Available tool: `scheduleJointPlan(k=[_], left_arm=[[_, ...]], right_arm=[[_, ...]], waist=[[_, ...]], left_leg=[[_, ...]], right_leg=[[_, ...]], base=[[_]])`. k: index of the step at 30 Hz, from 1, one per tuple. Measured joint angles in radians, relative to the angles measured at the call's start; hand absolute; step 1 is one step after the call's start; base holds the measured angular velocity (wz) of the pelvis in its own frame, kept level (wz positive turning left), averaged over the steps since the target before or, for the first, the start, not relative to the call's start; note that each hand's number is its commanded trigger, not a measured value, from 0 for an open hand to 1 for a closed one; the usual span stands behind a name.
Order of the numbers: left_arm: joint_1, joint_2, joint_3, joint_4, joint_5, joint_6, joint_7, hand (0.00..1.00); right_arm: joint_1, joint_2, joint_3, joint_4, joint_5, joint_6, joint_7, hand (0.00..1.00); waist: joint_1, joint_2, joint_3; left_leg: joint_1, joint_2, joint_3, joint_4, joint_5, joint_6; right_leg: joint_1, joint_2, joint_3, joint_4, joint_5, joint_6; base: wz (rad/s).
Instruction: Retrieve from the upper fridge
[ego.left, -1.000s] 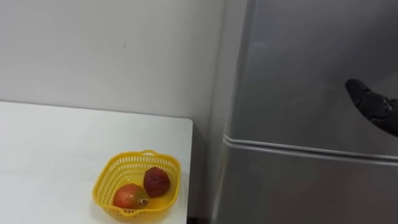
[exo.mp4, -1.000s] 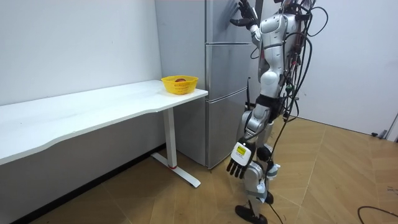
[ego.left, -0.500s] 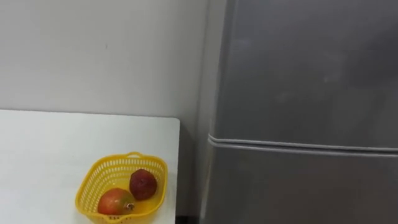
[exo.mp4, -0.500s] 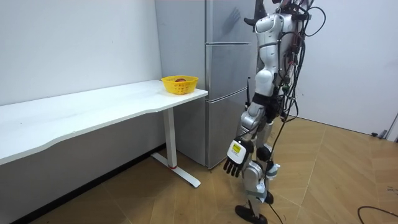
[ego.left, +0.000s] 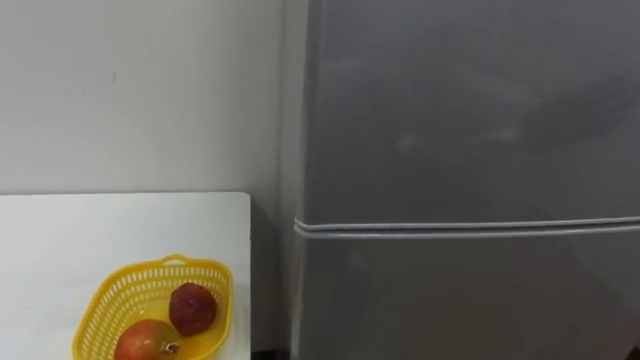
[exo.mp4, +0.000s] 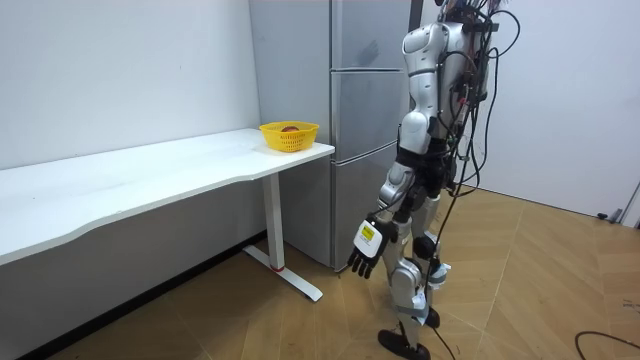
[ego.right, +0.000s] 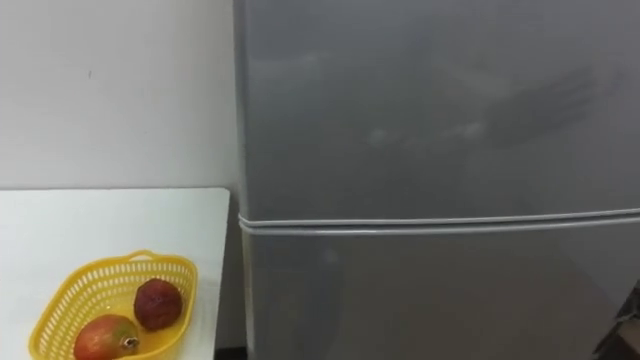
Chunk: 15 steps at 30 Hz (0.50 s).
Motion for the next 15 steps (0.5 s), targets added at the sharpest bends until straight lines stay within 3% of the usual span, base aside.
scheduleJointPlan(k=[4,8,10,15], left_arm=[[0.008,-0.005,-0.001,-0.036,0.003,0.031,0.003,0.0],[0.014,-0.008,-0.001,-0.051,0.0,0.052,0.004,0.0],[0.014,-0.01,0.0,-0.052,0.002,0.058,0.008,0.0],[0.011,-0.019,-0.002,-0.06,0.001,0.058,0.011,0.0]], right_arm=[[0.041,0.032,0.001,0.111,0.006,0.011,-0.012,0.0],[0.074,0.111,0.008,0.256,0.003,0.044,-0.013,0.0],[0.104,0.126,0.032,0.32,0.004,0.055,-0.021,0.0],[0.142,0.17,0.128,0.506,-0.02,0.066,-0.008,0.0]], waist=[[-0.005,0.011,-0.0004],[0.0,0.028,0.0026],[0.012,0.04,-0.0024],[0.013,0.057,-0.0013]], left_leg=[[-0.001,-0.001,-0.003,-0.009,0.0,0.0],[-0.003,-0.001,-0.001,-0.011,0.0,0.0],[-0.001,-0.002,-0.001,-0.012,0.0,0.0],[0.003,-0.002,-0.001,-0.012,0.0,0.0]], right_leg=[[0.001,0.003,-0.009,-0.002,0.0,0.001],[-0.002,0.005,-0.006,-0.001,0.0,0.001],[-0.002,0.005,0.006,-0.002,-0.002,0.002],[-0.001,0.009,0.022,0.0,-0.003,0.002]], base=[[0.07],[-0.01],[-0.09],[-0.04]])
